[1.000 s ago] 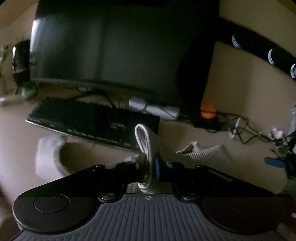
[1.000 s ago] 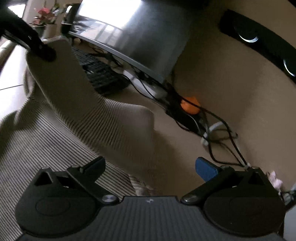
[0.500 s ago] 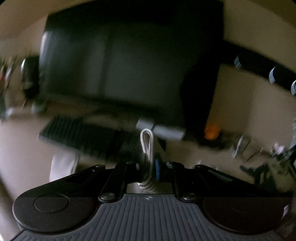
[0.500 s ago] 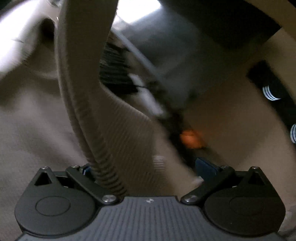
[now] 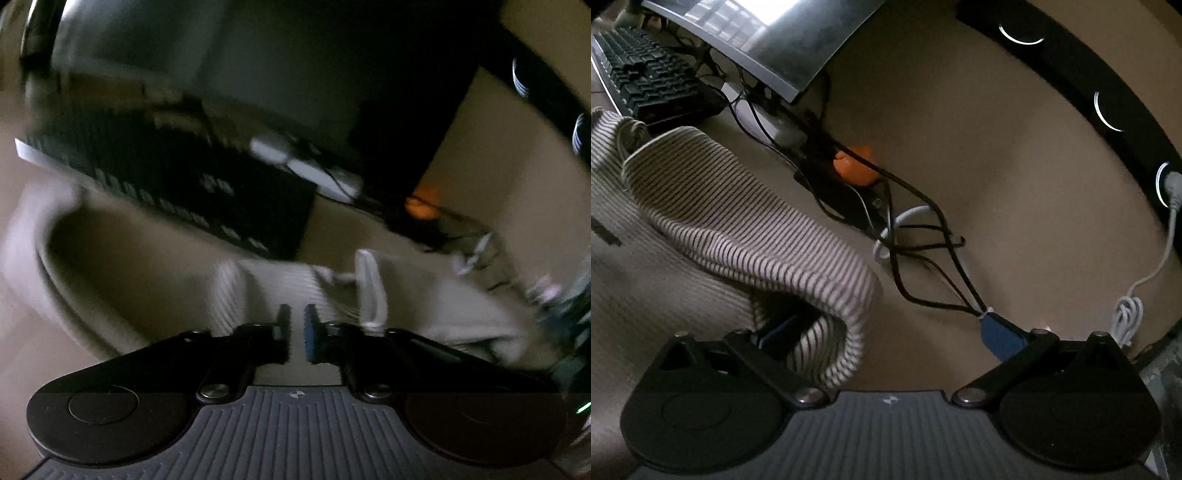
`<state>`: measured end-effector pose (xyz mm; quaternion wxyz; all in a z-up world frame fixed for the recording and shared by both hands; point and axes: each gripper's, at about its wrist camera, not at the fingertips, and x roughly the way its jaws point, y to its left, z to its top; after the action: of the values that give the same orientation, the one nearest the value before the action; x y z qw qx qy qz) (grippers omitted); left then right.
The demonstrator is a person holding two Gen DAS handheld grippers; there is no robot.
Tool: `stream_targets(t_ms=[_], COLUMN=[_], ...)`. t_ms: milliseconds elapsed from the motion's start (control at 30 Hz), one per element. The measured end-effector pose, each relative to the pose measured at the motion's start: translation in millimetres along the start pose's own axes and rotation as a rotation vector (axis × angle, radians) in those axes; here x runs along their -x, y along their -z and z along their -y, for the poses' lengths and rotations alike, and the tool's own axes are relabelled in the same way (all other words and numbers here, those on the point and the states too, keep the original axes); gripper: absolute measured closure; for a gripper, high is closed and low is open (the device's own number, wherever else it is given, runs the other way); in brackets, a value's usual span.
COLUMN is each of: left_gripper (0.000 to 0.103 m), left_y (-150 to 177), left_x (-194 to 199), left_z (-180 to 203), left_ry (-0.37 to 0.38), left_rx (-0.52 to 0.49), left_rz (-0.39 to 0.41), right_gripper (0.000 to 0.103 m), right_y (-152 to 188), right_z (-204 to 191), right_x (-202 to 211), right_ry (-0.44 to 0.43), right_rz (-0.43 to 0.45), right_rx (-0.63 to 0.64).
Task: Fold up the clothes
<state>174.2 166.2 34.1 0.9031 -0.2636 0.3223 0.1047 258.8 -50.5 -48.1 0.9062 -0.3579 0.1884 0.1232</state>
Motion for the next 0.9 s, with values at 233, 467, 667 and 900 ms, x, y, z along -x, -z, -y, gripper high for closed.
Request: stream_targets(t_ms=[233,467,667,900], left_gripper=[0.034,0.089,0.091,0.090], left_y=[3.5,7.0,11.0,15.6], left_x=[-48.5,-66.4,-33.9,4.1], left_z=[32.6,50.6,40.3,28.3], left_ry=[0.020,-0.052,-0.157,-0.280], left_rx=[0.039,-0.005,-0.115,-0.242], left_rz=[-0.046,-0.030,0.036,0.114], right_gripper=[0.000,0.000,0.000,0.000], right_y=[2.0,12.7,14.6,-9.3], right_z=[3.9,13.1,15.9,-15.7], right_x=[7.3,28.6,32.0,47.0], right_ry=[-0.003,-0.029,-0.007,-0.081], right_rz=[0.012,0.006,0.009,0.104], right_rx=[0.016,0.011,-0.011,0.037])
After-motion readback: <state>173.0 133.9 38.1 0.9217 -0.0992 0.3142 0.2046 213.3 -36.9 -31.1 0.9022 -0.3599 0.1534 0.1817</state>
